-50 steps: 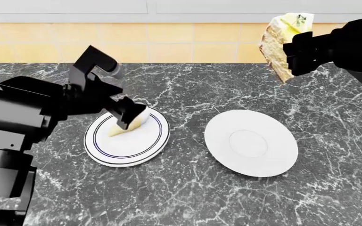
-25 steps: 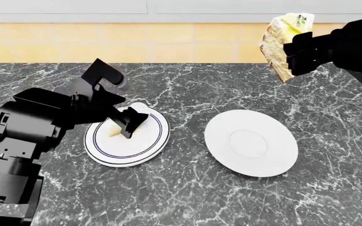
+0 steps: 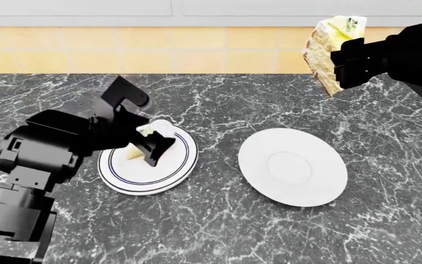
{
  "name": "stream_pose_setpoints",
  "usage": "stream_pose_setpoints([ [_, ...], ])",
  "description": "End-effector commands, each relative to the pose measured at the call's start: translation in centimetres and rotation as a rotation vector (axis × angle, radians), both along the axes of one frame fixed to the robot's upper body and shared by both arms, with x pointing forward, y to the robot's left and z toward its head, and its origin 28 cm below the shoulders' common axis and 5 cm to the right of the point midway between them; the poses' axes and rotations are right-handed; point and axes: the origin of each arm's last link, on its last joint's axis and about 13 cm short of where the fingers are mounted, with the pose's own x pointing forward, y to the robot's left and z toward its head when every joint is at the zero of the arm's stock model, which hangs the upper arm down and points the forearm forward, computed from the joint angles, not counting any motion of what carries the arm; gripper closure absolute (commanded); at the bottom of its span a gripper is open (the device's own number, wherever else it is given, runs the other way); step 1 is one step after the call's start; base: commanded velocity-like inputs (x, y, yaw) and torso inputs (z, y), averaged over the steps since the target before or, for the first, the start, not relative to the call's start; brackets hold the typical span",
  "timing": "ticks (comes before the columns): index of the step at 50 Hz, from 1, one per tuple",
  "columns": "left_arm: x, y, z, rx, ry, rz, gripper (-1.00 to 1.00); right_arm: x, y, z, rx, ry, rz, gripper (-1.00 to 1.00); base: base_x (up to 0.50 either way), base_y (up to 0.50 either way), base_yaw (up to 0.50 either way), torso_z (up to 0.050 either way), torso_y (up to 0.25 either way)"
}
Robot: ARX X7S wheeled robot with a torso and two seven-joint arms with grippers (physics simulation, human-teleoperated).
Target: Move the dessert items from the plate to the tray.
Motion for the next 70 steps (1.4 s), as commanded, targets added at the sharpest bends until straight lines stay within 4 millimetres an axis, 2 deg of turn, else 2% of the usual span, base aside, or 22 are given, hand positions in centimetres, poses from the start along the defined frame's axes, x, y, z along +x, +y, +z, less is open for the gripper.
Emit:
stream_pose_setpoints([
  [1,0.1,-0.1,-0.5,0.005,0.002,0.0,-1.0,0.1,-0.1,0.0,-0.002,-0.009,-0.002,1.0,0.0,0.0,0.0,0.0,0.0],
  [5,0.1,0.0,-0.5,0.007,-0.003,-0.003,-1.0,0.1,-0.1,0.1,-0.002,-0.01,-0.005,1.0,0.0,0.0,0.0,0.0,0.0],
  [6,0.1,0.0,-0.5,0.006,-0.008,-0.001,1.0,0.1,-0.1,0.1,0.0,-0.012,-0.007,1.0,0.0,0.0,0.0,0.0,0.0],
  [14,0.4,0.0,-0.3,0.009,-0.033,0.021,1.0,0.1,-0.1,0.2,0.011,-0.017,-0.011,1.0,0.0,0.0,0.0,0.0,0.0],
  [16,0.6,0.0,0.2,0.017,-0.055,0.046,1.0,0.1,-0.1,0.2,0.012,-0.018,-0.013,1.0,0.0,0.0,0.0,0.0,0.0],
  [24,0.8,0.4,7.1,-0.05,-0.186,0.11,1.0,0.0,-0.3,0.4,0.016,-0.024,-0.015,1.0,0.0,0.0,0.0,0.0,0.0],
  [29,0.6,0.1,8.6,-0.088,-0.202,0.154,1.0,-0.2,-0.5,-0.1,0.056,-0.036,-0.01,1.0,0.0,0.0,0.0,0.0,0.0],
  [37,1.0,-0.8,8.2,-0.226,-0.175,0.359,1.0,-0.5,-1.3,-2.5,0.364,-0.1,-0.011,1.0,0.0,0.0,0.0,0.0,0.0],
  [44,-1.4,-2.0,7.9,-0.38,-0.161,0.448,1.0,-2.5,-1.0,-5.2,0.613,-0.19,-0.05,1.0,0.0,0.0,0.0,0.0,0.0],
  [50,-2.8,-2.5,6.4,-0.448,-0.12,0.513,1.0,-3.9,-1.7,-9.0,0.679,-0.155,-0.144,1.0,0.0,0.0,0.0,0.0,0.0],
  [59,-3.2,-2.8,4.6,-0.462,-0.069,0.551,1.0,-4.7,-1.7,-12.9,0.73,-0.115,-0.189,1.0,0.0,0.0,0.0,0.0,0.0],
  [70,-3.3,-2.9,4.3,-0.464,-0.049,0.565,1.0,-4.5,-2.0,-14.0,0.799,-0.134,-0.208,1.0,0.0,0.0,0.0,0.0,0.001],
])
